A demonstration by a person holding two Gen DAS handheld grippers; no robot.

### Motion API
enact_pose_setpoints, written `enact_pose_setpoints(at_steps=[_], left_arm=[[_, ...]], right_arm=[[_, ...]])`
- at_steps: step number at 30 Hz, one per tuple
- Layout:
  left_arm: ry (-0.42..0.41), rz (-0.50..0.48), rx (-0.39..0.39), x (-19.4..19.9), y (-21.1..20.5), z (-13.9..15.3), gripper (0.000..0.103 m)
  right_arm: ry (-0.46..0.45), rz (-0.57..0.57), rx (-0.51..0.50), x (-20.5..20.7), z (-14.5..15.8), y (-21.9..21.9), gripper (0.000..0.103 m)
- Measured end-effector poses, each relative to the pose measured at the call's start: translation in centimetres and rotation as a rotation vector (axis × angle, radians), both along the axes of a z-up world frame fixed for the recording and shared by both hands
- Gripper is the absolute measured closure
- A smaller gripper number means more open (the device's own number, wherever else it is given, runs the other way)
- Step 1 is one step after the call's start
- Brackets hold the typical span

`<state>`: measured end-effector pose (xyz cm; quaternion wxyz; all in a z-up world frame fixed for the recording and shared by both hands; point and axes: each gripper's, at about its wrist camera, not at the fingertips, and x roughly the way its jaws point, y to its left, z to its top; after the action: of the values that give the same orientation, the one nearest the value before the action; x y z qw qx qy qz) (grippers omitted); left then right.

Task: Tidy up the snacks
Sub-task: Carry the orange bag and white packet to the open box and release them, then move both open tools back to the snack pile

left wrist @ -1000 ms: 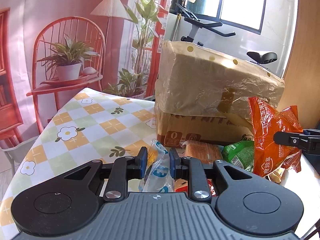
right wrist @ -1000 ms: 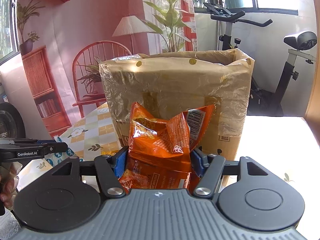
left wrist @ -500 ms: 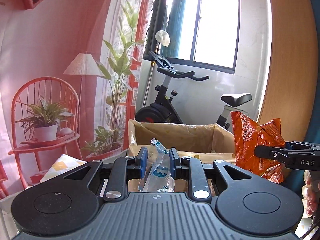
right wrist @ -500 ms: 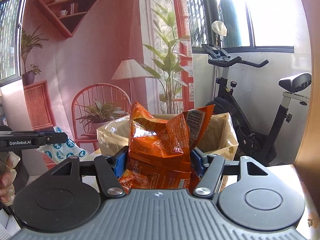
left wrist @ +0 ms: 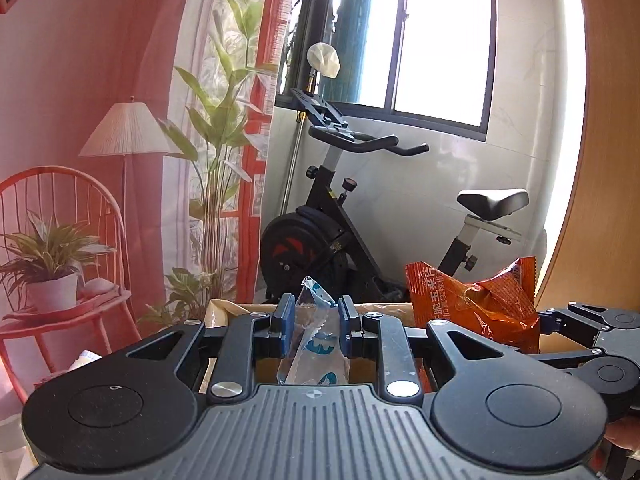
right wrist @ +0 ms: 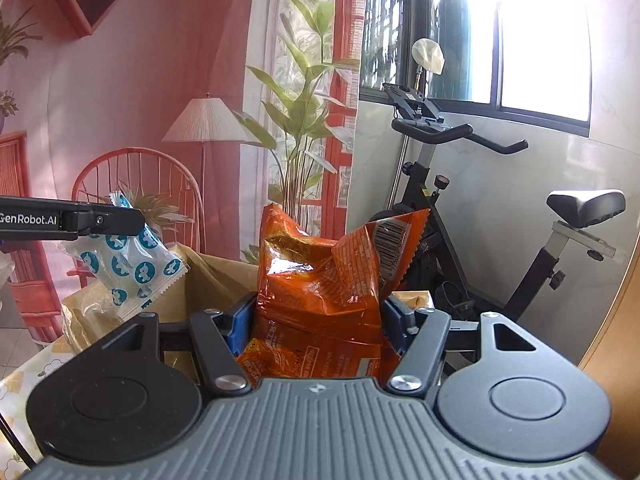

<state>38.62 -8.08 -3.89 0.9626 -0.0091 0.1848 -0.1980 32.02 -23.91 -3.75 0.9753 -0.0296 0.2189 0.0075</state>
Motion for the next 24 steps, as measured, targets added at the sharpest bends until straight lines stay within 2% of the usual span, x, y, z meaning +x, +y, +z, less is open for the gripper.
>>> enact_pose_setpoints(at_steps=[3,5,6,7,9,18,24], left_arm=[[0.049,0.022,0.035,1.7,0.0,-1.5,0.077],[0.069,0.029,0.044,2.2,0.6,-2.1,0.06],[0.066,0.036,0.038,2.1,1.1,-2.1,0.044],[0.056,0.043,0.033,2.0,1.5,-2.0,0.036],[0.048,0.046,0.033,1.6,2.0,-1.8,0.035],[0.018,0.03,0.062,-2.4,3.7,-0.4,0.034],[0.023,0.042,0.045,-5.9,6.2,-0.1,0.034]], right_arm=[[0.07,0.004,0.022,1.5,-1.8,-0.2,0.036],[0.109,-0.004,0.043,1.9,-2.6,-0.5,0.032],[0.115,-0.006,0.049,1.9,-2.8,-0.6,0.03],[0.12,-0.01,0.059,1.7,-2.9,-0.8,0.024],[0.118,-0.025,0.08,1.3,-2.9,-1.2,0.018],[0.086,-0.015,0.134,-2.0,-1.4,-0.8,0.018],[0.037,0.028,0.147,-5.2,0.0,0.4,0.018]])
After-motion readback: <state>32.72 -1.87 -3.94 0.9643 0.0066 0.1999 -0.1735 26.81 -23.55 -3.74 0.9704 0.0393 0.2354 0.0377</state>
